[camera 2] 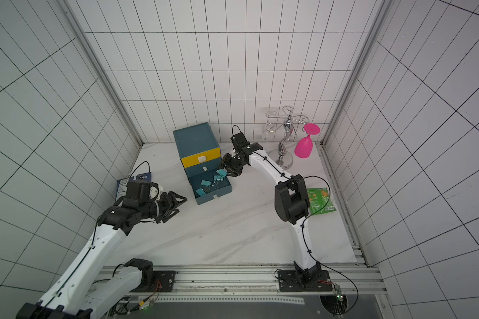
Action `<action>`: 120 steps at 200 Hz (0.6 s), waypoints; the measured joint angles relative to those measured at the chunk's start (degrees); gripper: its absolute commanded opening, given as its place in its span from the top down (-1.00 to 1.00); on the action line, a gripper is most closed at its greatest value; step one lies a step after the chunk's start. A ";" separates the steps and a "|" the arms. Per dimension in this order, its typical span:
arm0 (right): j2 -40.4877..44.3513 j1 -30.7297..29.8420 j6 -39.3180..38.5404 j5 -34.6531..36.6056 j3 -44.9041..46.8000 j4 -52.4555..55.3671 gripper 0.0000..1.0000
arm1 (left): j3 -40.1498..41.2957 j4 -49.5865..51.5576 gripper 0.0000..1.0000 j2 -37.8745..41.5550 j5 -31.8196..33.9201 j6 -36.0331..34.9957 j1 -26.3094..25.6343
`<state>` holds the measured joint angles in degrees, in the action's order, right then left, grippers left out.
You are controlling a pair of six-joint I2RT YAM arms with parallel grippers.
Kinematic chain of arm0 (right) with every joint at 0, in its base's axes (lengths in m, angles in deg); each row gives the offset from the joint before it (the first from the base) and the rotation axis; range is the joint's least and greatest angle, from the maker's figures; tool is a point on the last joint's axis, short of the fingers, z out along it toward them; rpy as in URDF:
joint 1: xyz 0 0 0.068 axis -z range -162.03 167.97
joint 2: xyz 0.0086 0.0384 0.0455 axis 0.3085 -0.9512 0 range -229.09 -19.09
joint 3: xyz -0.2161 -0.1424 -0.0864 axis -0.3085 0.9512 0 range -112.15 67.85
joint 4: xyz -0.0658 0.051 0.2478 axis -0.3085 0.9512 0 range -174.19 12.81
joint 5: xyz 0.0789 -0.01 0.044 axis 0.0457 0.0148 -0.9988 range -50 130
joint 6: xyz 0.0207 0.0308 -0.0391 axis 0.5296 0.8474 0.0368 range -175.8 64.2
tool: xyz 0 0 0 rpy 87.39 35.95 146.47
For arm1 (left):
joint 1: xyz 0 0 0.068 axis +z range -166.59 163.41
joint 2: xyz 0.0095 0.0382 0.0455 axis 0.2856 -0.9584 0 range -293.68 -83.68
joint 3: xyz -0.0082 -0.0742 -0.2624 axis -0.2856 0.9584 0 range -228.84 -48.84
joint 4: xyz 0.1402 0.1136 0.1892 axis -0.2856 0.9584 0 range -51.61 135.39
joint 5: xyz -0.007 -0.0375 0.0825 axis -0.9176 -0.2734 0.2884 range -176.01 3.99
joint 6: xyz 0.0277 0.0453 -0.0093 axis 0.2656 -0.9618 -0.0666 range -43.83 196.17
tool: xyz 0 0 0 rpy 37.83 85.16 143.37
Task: Put the binder clips in the drawer according to color
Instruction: Place the binder clip in the drawer.
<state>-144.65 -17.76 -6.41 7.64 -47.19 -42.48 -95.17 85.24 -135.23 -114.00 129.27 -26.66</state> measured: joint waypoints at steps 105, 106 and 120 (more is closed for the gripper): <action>-1.40 0.02 1.53 -1.33 -1.66 -2.54 -0.46 | -2.34 1.88 -0.38 -0.33 0.07 -0.61 0.02; -1.40 0.02 1.49 -1.33 -1.66 -2.54 -0.46 | -2.34 1.88 -0.38 -0.33 0.07 -0.61 0.00; -1.38 0.02 1.27 -1.36 -1.57 -2.78 -0.43 | -2.36 1.92 -0.38 -0.33 0.09 -0.61 0.00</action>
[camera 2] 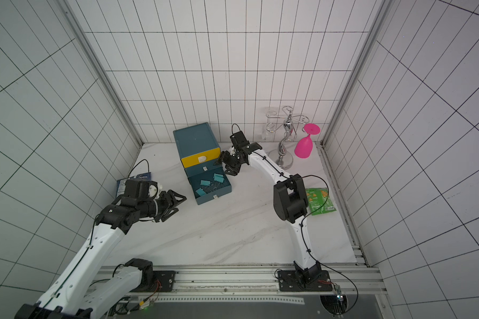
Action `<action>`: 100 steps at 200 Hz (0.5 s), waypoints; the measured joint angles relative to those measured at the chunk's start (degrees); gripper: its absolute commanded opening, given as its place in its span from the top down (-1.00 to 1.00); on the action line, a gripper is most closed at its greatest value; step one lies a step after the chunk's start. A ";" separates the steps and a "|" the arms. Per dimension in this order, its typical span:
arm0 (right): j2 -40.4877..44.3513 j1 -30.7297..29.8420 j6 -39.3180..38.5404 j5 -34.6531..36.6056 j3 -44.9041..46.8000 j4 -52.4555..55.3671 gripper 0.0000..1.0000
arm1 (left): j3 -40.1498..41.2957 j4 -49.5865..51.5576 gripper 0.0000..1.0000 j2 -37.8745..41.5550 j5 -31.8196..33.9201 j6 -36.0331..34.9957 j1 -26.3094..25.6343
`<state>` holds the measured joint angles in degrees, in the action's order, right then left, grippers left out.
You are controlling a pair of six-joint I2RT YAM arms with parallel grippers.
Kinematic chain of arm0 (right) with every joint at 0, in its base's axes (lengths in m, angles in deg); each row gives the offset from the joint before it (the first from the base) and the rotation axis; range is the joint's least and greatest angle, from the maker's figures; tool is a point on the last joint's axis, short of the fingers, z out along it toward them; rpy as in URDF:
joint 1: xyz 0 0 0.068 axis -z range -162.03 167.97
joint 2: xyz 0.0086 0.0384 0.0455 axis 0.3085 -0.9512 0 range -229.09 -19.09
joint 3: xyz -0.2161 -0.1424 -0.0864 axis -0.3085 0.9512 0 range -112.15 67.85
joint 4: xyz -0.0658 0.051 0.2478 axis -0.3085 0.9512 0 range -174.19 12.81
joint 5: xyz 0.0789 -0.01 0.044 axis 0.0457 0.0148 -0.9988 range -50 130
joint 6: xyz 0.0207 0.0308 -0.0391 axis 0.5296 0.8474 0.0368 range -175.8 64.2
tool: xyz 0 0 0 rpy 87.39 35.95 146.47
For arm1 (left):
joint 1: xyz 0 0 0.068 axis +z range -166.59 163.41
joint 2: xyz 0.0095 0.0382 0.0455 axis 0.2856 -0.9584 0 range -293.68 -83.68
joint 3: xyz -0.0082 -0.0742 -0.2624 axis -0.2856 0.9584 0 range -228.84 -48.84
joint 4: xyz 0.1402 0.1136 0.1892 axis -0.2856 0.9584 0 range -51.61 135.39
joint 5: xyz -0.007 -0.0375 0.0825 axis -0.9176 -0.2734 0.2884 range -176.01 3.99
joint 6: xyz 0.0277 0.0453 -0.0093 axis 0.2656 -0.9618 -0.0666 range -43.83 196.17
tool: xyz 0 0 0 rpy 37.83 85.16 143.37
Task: Put the binder clips in the drawer according to color
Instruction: Place the binder clip in the drawer.
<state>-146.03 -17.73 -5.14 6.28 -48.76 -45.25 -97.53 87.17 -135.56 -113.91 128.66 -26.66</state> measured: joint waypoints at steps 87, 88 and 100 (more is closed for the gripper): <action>9.07 0.02 -6.29 0.72 13.22 0.28 -0.07 | 0.85 -1.84 -0.38 0.55 0.42 2.97 0.00; 9.18 0.02 -6.40 0.76 13.35 0.28 -0.07 | 0.92 -1.92 -0.37 0.57 0.42 3.10 0.00; 10.75 0.11 -7.17 0.98 15.56 0.37 -0.04 | 2.34 -3.43 -0.37 1.49 0.42 4.42 0.00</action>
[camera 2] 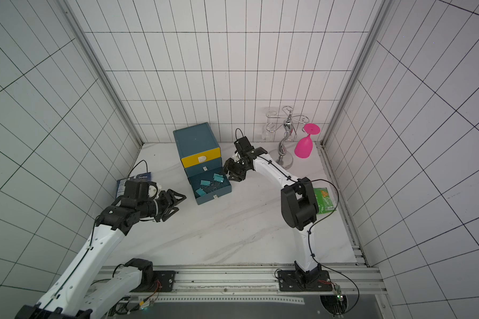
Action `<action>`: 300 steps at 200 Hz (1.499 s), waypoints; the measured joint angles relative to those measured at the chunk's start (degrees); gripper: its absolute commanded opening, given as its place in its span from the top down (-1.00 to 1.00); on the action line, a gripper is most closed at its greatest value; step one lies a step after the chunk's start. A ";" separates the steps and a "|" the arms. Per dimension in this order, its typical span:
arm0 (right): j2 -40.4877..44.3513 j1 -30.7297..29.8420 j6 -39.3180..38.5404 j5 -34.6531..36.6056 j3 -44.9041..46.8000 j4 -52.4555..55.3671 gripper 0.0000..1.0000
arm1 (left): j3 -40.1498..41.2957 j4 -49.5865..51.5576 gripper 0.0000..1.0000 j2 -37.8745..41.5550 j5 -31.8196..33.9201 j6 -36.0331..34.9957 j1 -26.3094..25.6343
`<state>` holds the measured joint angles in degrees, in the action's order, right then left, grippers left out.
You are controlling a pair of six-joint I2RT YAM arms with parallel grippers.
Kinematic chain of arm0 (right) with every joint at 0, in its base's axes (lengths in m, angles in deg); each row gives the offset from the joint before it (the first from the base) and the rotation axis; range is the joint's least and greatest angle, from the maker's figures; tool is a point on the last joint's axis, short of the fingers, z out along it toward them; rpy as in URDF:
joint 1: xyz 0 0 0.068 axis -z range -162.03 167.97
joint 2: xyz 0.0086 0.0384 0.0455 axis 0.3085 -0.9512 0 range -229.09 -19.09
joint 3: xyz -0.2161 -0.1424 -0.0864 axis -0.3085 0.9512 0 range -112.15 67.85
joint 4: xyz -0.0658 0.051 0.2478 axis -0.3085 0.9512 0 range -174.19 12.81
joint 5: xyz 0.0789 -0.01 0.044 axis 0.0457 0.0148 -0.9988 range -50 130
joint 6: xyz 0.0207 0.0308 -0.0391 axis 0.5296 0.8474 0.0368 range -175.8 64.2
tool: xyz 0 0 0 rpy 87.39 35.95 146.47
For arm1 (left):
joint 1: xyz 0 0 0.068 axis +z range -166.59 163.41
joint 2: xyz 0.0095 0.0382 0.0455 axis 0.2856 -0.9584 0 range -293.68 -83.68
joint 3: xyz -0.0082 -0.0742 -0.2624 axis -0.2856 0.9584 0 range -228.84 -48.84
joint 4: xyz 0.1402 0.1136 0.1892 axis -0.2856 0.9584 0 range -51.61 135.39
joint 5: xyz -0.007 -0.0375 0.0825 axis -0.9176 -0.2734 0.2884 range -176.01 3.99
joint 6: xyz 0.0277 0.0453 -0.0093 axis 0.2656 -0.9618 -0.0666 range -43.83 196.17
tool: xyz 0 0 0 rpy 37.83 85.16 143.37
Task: Put the binder clips in the drawer according to color
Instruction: Place the binder clip in the drawer, then close the drawer in the storage box.
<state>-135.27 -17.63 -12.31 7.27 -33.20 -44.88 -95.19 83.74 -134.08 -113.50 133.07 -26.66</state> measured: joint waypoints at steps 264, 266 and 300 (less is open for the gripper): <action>8.66 10.88 0.00 -7.21 27.50 -12.35 1.00 | 22.80 -33.73 1.00 -12.11 -2.67 25.20 0.00; 8.50 10.88 0.20 -7.28 27.63 -12.68 1.00 | 22.80 -34.10 1.00 -12.48 -2.69 25.29 0.00; 5.79 10.84 3.45 -10.08 28.22 -16.98 1.00 | 22.75 -40.37 1.00 -18.71 -3.43 26.84 -0.22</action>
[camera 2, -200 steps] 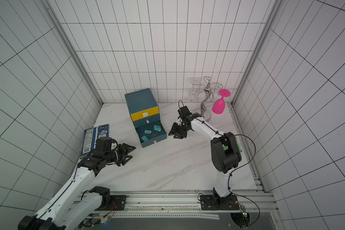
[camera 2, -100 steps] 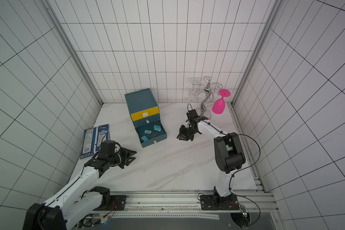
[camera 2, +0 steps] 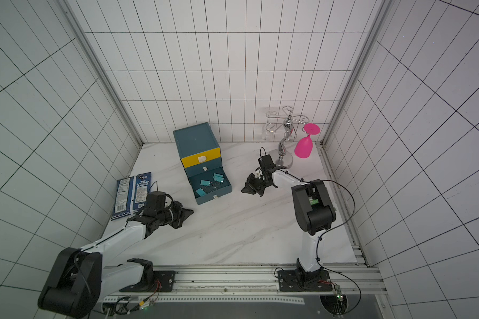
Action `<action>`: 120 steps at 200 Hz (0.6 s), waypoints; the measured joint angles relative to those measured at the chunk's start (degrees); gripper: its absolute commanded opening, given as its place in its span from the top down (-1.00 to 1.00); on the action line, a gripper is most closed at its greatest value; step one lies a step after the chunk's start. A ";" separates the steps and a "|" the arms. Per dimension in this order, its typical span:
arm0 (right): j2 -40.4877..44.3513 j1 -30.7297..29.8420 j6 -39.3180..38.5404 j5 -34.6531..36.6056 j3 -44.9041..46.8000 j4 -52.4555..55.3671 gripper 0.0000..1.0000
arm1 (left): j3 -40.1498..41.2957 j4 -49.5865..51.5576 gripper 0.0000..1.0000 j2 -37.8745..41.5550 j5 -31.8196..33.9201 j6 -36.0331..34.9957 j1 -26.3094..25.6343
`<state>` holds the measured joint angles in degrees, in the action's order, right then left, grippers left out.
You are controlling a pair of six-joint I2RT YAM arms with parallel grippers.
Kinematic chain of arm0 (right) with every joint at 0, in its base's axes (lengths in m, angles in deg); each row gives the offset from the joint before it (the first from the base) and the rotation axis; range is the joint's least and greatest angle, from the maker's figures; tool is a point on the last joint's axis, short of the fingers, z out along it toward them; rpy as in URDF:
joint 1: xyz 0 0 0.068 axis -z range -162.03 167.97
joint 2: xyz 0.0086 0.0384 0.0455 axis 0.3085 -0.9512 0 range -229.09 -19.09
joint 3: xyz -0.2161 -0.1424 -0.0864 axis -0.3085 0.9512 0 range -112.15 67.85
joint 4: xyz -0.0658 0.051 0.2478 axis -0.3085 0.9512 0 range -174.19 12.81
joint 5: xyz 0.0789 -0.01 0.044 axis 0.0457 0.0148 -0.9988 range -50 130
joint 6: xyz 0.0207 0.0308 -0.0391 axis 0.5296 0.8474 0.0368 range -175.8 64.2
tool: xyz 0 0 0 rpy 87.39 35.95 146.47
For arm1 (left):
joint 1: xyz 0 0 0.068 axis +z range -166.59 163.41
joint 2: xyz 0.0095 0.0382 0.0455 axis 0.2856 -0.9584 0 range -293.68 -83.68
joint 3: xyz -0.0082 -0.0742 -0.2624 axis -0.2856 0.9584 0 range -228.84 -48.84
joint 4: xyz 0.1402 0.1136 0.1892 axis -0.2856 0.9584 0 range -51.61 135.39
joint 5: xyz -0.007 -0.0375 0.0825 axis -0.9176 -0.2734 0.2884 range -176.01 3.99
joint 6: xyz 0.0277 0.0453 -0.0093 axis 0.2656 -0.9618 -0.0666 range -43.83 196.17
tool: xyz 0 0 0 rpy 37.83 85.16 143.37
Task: Put the binder clips in the drawer according to color
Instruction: Close the drawer in the storage box.
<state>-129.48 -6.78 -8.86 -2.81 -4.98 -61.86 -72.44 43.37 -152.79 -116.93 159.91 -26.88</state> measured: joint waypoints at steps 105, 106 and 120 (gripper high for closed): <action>-6.16 -1.64 6.97 -5.11 -1.49 -8.00 1.00 | -2.47 -13.62 1.00 -11.58 -0.68 5.84 -1.36; -6.21 -1.66 6.97 -5.11 -1.53 -8.00 1.00 | -2.49 -13.73 1.00 -11.65 -0.68 5.88 -1.36; -6.67 -1.88 7.76 -5.44 -2.12 -8.79 1.00 | -3.04 -15.08 1.00 -12.70 -0.68 6.56 -1.36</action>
<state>-136.15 -8.66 -1.10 -8.25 -7.10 -70.65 -75.48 28.28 -165.48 -117.60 166.47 -28.23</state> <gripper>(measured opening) 0.045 0.047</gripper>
